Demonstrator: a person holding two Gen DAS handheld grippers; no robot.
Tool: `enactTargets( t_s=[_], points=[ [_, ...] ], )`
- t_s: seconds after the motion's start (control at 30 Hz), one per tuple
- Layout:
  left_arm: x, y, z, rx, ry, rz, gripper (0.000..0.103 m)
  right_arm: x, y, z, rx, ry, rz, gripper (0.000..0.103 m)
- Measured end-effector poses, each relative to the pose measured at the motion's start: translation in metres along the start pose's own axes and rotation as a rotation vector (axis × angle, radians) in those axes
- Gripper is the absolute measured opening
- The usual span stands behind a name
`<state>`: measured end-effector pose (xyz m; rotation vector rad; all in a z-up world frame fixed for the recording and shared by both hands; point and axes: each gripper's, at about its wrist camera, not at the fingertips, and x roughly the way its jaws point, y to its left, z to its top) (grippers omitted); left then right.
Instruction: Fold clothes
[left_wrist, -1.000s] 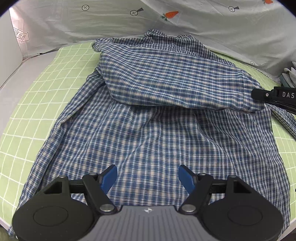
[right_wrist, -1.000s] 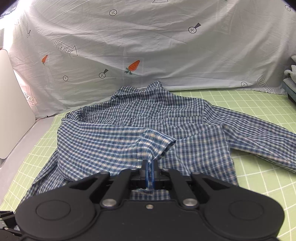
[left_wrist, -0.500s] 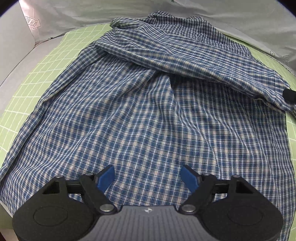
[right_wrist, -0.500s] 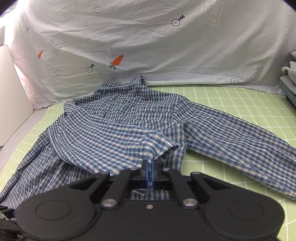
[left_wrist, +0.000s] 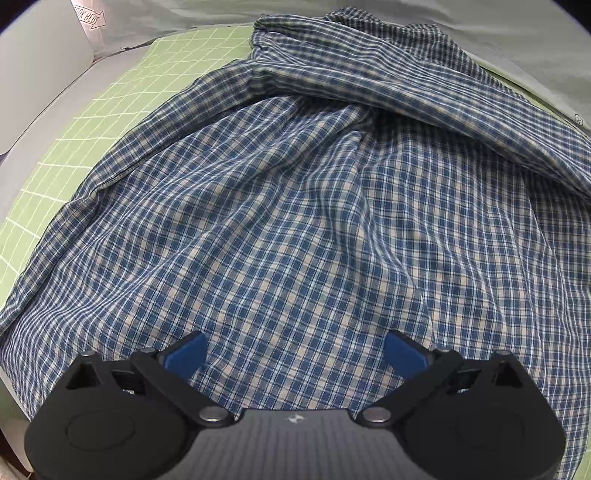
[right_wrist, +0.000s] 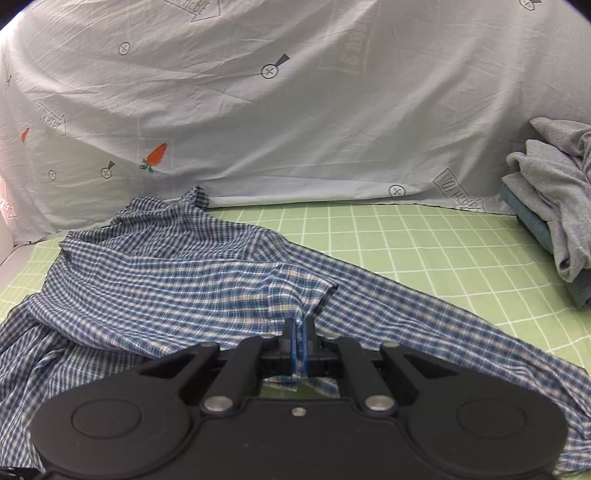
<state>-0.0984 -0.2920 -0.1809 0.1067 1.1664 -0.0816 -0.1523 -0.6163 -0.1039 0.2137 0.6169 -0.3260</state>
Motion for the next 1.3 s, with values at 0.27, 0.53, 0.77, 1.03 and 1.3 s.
enactTargets(
  t_s=[0.27, 0.53, 0.77, 1.03, 1.3],
  points=[
    [-0.003, 0.007, 0.001, 0.018, -0.005, -0.023, 0.103, 0.011, -0.019, -0.02, 0.089, 0.13, -0.087, 0.009],
    [-0.011, 0.015, -0.005, 0.083, -0.038, -0.054, 0.103, -0.016, 0.004, -0.024, 0.082, 0.067, -0.131, 0.079],
    [-0.039, 0.061, -0.014, 0.078, -0.164, -0.102, 0.102, -0.046, 0.059, -0.043, 0.046, -0.013, -0.128, 0.103],
    [-0.061, 0.155, -0.011, 0.12, -0.24, -0.079, 0.102, -0.066, 0.17, -0.082, 0.11, 0.023, -0.156, 0.103],
    [-0.062, 0.27, -0.001, 0.155, -0.258, -0.096, 0.102, -0.068, 0.321, -0.12, 0.084, 0.05, -0.021, 0.103]
  ],
)
